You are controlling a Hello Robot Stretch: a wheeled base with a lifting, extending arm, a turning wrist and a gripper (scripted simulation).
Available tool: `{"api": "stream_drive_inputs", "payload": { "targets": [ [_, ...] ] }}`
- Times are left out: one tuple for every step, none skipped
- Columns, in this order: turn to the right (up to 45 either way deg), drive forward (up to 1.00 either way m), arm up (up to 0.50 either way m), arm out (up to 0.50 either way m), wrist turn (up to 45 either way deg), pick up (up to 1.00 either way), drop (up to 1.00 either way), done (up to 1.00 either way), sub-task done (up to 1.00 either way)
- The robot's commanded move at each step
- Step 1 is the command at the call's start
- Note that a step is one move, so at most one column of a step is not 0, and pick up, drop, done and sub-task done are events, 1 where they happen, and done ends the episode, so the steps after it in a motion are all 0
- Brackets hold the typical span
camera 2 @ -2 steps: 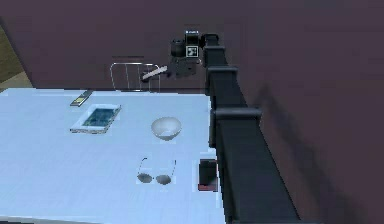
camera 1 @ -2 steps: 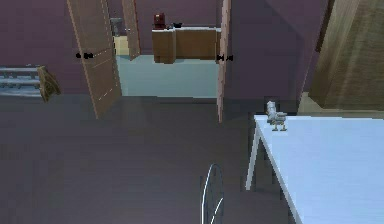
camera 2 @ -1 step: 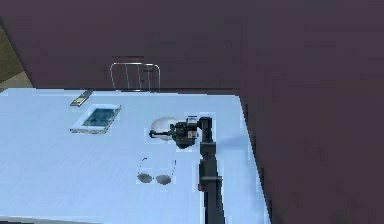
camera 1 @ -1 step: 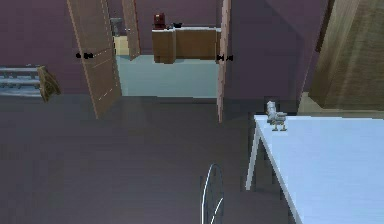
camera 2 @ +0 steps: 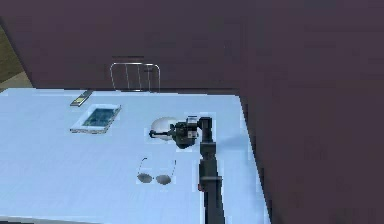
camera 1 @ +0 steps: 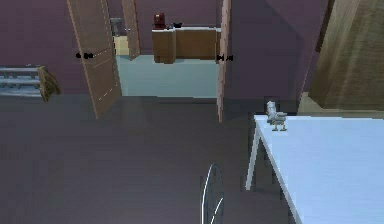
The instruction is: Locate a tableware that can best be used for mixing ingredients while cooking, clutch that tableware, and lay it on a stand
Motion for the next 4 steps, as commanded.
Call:
{"api": "stream_drive_inputs", "payload": {
  "targets": [
    [0.0, 0.0, 0.1, 0.0, 0.0, 0.0, 0.0, 0.0, 0.0],
    [0.0, 0.0, 0.18, 0.0, 0.0, 0.0, 0.0, 0.0, 0.0],
    [0.0, 0.0, 0.0, 0.0, -45.0, 0.0, 0.0, 0.0, 0.0],
    [0.0, 0.0, 0.0, 0.0, -45.0, 0.0, 0.0, 0.0, 0.0]
  ]
}}
